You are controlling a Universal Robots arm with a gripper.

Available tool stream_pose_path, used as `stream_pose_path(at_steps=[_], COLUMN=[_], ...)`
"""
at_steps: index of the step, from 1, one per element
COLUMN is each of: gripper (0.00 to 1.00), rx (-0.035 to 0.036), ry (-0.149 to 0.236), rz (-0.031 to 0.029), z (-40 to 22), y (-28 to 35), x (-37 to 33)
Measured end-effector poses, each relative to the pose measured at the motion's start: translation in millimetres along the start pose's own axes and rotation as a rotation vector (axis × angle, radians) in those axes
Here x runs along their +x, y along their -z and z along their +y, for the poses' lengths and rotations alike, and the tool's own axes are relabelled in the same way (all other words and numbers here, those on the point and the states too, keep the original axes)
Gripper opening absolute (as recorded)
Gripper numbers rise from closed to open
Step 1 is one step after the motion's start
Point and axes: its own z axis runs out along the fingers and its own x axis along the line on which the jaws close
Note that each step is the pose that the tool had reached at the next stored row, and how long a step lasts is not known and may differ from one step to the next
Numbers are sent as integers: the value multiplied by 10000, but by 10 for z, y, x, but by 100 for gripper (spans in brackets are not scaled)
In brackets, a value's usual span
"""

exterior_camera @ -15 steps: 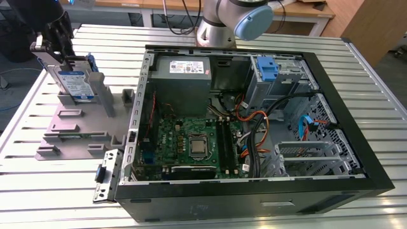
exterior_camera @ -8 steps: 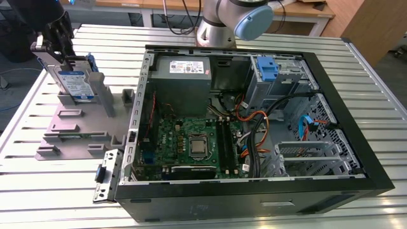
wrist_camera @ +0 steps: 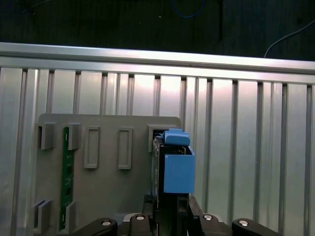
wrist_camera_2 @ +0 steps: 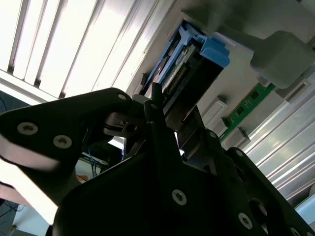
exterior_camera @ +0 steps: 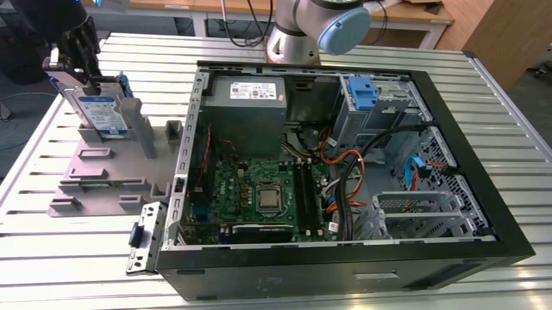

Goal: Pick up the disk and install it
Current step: 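Pick up the disk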

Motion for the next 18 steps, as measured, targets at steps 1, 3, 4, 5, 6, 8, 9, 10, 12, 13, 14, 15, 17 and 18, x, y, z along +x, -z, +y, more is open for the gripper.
stream_pose_path(at_steps=[1, 3, 4, 5, 6, 8, 9, 10, 12, 13, 14, 15, 17, 18], gripper=[36, 36, 36, 36, 36, 35, 35, 35, 35, 35, 35, 35, 35, 35], rx=[1, 0, 0, 0, 1, -1, -1, 0, -1, 0, 0, 0, 0, 1], ry=[0, 0, 0, 0, 0, 0, 0, 0, 0, 1, 0, 0, 0, -28], rz=[0, 0, 0, 0, 0, 1, 0, 0, 0, 0, 0, 0, 0, 0], z=[-1, -1, -1, -1, -2, -2, -3, -3, -3, -4, -4, -4, -5, -5], y=[0, 0, 0, 0, 0, 0, 0, 0, 0, 0, 0, 0, 0, 0], x=[0, 0, 0, 0, 0, 0, 0, 0, 0, 0, 0, 0, 0, 0])
